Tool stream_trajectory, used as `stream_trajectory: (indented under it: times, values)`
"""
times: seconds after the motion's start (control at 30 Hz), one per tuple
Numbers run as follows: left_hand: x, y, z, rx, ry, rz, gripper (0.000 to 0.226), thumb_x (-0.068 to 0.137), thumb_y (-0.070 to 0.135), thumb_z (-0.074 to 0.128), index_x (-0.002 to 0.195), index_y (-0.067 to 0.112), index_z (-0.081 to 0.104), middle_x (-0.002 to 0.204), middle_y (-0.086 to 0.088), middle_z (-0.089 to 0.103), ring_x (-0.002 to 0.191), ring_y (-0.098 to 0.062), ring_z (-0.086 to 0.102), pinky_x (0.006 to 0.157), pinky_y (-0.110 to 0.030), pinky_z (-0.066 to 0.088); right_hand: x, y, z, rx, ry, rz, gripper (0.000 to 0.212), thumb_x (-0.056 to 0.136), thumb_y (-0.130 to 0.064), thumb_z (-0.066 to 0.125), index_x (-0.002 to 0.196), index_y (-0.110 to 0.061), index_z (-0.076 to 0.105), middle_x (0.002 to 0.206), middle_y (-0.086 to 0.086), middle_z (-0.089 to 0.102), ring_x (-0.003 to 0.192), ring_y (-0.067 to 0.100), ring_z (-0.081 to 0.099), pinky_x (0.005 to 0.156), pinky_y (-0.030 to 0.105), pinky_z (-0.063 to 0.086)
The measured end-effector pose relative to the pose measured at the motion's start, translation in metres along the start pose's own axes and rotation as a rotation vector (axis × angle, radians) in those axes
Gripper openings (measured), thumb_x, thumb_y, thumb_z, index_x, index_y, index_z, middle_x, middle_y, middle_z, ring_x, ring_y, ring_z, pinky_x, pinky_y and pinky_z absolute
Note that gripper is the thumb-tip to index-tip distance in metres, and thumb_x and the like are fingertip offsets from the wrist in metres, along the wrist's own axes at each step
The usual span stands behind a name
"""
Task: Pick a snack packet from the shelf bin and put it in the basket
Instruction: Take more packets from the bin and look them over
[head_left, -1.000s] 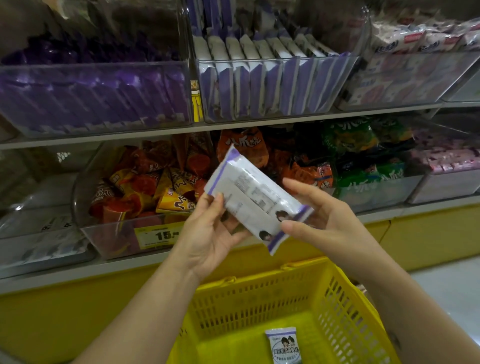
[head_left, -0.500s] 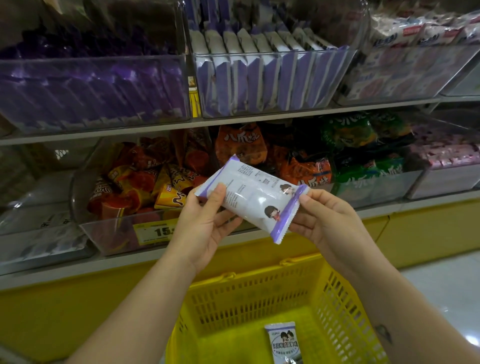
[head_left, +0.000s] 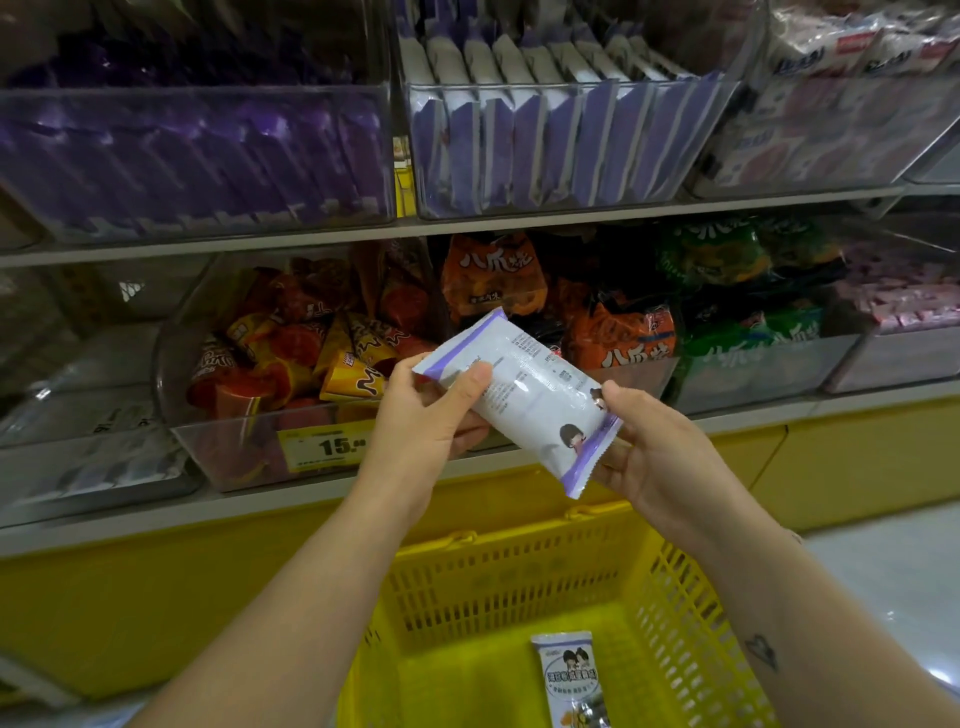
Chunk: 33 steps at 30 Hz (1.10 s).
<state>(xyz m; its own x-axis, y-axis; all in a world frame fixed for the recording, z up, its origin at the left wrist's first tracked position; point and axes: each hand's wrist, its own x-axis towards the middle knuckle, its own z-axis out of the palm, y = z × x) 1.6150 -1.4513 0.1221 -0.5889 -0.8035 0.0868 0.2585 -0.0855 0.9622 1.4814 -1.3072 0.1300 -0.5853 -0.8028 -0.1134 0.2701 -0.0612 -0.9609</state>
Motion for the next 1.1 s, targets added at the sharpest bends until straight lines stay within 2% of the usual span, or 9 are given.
stream_trajectory:
  times: [0.13, 0.27, 0.43, 0.63, 0.73, 0.87, 0.97, 1.03, 1.1]
  values:
    - [0.0, -0.004, -0.001, 0.096, 0.076, -0.016, 0.045, 0.085, 0.033, 0.068, 0.123, 0.026, 0.045, 0.101, 0.009, 0.075, 0.087, -0.004, 0.071, 0.056, -0.017, 0.054, -0.003, -0.004, 0.004, -0.109, -0.008, -0.141, 0.013, 0.088, -0.018, 0.064, 0.097, -0.013, 0.057, 0.09, 0.007, 0.075, 0.082, 0.022, 0.073, 0.064, 0.025, 0.057]
    - [-0.008, -0.008, 0.006, 0.139, -0.005, -0.003, 0.073, 0.091, 0.019, 0.064, 0.15, 0.031, 0.024, 0.133, 0.007, 0.056, 0.103, -0.01, 0.067, 0.068, -0.029, 0.06, -0.005, -0.004, 0.01, -0.251, -0.013, -0.217, 0.029, 0.084, -0.016, 0.07, 0.111, -0.023, 0.061, 0.095, -0.002, 0.076, 0.087, 0.016, 0.073, 0.07, 0.028, 0.06]
    - [-0.017, -0.016, 0.018, 0.174, -0.222, -0.025, 0.102, 0.082, 0.02, 0.074, 0.152, 0.042, 0.004, 0.142, 0.008, 0.048, 0.11, -0.001, 0.063, 0.095, -0.04, 0.054, -0.006, -0.007, 0.015, -0.359, -0.08, -0.248, 0.024, 0.082, -0.015, 0.072, 0.104, -0.024, 0.069, 0.097, -0.004, 0.075, 0.091, 0.016, 0.072, 0.077, 0.03, 0.06]
    - [-0.017, -0.018, 0.02, 0.114, -0.145, -0.052, 0.122, 0.056, 0.027, 0.073, 0.15, 0.046, -0.003, 0.136, 0.017, 0.045, 0.112, 0.0, 0.059, 0.097, -0.045, 0.052, -0.015, -0.008, 0.018, -0.42, -0.156, -0.297, 0.02, 0.085, -0.013, 0.069, 0.105, -0.017, 0.067, 0.095, -0.005, 0.075, 0.084, 0.012, 0.072, 0.067, 0.017, 0.055]
    - [-0.015, -0.017, 0.017, 0.023, -0.104, -0.061, 0.107, 0.072, 0.01, 0.069, 0.151, 0.042, 0.005, 0.118, 0.018, 0.058, 0.105, -0.009, 0.067, 0.083, -0.042, 0.058, -0.017, -0.009, 0.019, -0.428, -0.172, -0.309, 0.021, 0.084, -0.01, 0.07, 0.104, -0.016, 0.066, 0.096, -0.008, 0.075, 0.086, 0.007, 0.071, 0.067, 0.015, 0.054]
    - [-0.014, -0.007, 0.013, -0.084, -0.086, -0.098, 0.061, 0.092, 0.001, 0.05, 0.145, 0.028, 0.036, 0.116, -0.008, 0.069, 0.101, -0.03, 0.069, 0.067, -0.04, 0.057, -0.02, -0.01, 0.018, -0.433, -0.198, -0.31, 0.02, 0.085, -0.006, 0.069, 0.103, -0.014, 0.065, 0.096, -0.012, 0.074, 0.084, 0.007, 0.071, 0.066, 0.014, 0.053]
    - [-0.014, -0.002, 0.012, -0.155, -0.104, -0.11, 0.029, 0.097, 0.011, 0.041, 0.118, 0.016, 0.06, 0.103, -0.011, 0.072, 0.089, -0.029, 0.072, 0.067, -0.043, 0.059, -0.023, -0.012, 0.016, -0.47, -0.225, -0.31, 0.021, 0.085, -0.008, 0.069, 0.103, -0.018, 0.065, 0.097, -0.014, 0.074, 0.086, 0.006, 0.071, 0.068, 0.013, 0.053]
    - [-0.015, -0.003, 0.01, -0.208, -0.107, -0.109, 0.026, 0.098, 0.016, 0.038, 0.099, 0.016, 0.064, 0.094, -0.006, 0.072, 0.086, -0.027, 0.072, 0.065, -0.041, 0.059, -0.024, -0.015, 0.014, -0.495, -0.242, -0.302, 0.021, 0.085, -0.009, 0.069, 0.104, -0.018, 0.065, 0.097, -0.013, 0.074, 0.087, 0.008, 0.071, 0.07, 0.015, 0.053]
    - [-0.015, -0.003, 0.011, -0.251, -0.114, -0.113, 0.029, 0.098, 0.019, 0.037, 0.091, 0.017, 0.065, 0.089, -0.003, 0.073, 0.083, -0.026, 0.072, 0.062, -0.038, 0.057, -0.023, -0.016, 0.013, -0.513, -0.249, -0.301, 0.022, 0.085, -0.01, 0.069, 0.105, -0.017, 0.065, 0.098, -0.012, 0.074, 0.087, 0.011, 0.071, 0.072, 0.017, 0.055]
